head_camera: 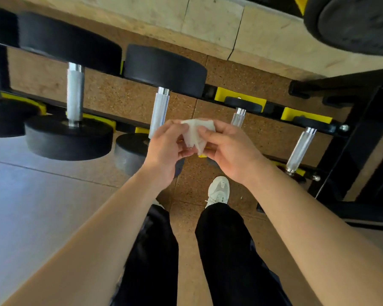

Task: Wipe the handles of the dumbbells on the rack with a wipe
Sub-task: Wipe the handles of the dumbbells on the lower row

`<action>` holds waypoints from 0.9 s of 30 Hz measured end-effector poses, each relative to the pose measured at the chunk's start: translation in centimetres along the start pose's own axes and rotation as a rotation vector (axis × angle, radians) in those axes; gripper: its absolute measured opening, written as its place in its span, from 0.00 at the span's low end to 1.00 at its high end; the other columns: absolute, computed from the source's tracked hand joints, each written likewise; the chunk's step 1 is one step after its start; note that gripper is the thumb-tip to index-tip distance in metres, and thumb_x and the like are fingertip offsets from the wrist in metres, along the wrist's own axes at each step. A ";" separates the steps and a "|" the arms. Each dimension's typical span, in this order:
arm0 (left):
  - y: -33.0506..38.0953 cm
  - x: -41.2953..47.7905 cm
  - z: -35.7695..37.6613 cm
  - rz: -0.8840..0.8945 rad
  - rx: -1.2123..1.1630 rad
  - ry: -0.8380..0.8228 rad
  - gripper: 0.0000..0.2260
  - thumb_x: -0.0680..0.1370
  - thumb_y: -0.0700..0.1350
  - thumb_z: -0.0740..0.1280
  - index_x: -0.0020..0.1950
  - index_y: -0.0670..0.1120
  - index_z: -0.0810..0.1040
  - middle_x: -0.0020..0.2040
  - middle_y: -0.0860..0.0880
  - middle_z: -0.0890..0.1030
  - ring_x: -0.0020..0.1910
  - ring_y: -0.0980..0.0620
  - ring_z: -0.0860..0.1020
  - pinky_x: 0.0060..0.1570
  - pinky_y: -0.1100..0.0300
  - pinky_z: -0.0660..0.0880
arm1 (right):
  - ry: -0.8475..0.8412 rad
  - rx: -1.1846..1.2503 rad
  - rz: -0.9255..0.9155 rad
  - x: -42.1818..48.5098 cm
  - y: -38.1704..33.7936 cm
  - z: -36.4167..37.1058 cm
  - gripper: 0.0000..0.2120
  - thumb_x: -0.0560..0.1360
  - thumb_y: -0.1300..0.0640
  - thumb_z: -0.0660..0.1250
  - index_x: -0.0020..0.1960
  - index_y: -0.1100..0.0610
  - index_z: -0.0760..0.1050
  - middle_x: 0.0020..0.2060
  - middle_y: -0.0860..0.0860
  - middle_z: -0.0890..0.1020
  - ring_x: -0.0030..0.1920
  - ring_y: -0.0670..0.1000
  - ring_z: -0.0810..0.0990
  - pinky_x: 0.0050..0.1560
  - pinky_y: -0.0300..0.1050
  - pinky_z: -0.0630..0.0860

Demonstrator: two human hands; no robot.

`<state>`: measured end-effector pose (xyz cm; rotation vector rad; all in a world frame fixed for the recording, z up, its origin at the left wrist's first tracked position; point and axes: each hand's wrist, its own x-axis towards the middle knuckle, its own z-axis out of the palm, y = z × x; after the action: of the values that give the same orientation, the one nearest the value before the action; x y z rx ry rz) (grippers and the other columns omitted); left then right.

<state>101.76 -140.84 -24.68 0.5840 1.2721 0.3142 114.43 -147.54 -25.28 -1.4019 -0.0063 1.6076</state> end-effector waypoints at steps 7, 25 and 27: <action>0.0 -0.5 -6.5 0.297 0.520 0.010 0.16 0.75 0.45 0.75 0.60 0.57 0.78 0.54 0.55 0.81 0.48 0.57 0.81 0.49 0.58 0.80 | 0.150 -0.064 0.004 -0.1 2.9 4.5 0.10 0.76 0.65 0.70 0.56 0.60 0.76 0.49 0.57 0.84 0.51 0.56 0.84 0.55 0.53 0.81; 4.5 9.9 -9.2 0.271 0.524 0.176 0.08 0.76 0.43 0.75 0.41 0.57 0.84 0.44 0.57 0.85 0.46 0.57 0.84 0.53 0.56 0.82 | 0.246 -0.928 -0.117 2.9 8.5 6.1 0.14 0.75 0.49 0.72 0.59 0.51 0.83 0.55 0.46 0.83 0.55 0.41 0.80 0.56 0.34 0.74; 3.5 10.2 -9.0 0.278 0.617 0.186 0.09 0.74 0.43 0.76 0.39 0.56 0.84 0.43 0.58 0.85 0.44 0.58 0.84 0.52 0.60 0.82 | 0.228 -0.932 -0.124 3.0 8.6 5.8 0.13 0.75 0.48 0.73 0.58 0.50 0.83 0.54 0.45 0.83 0.54 0.40 0.80 0.53 0.31 0.73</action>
<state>96.36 -130.48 -32.44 1.2884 1.4721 0.2034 104.95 -146.98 -30.42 -2.2191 -0.7771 1.3660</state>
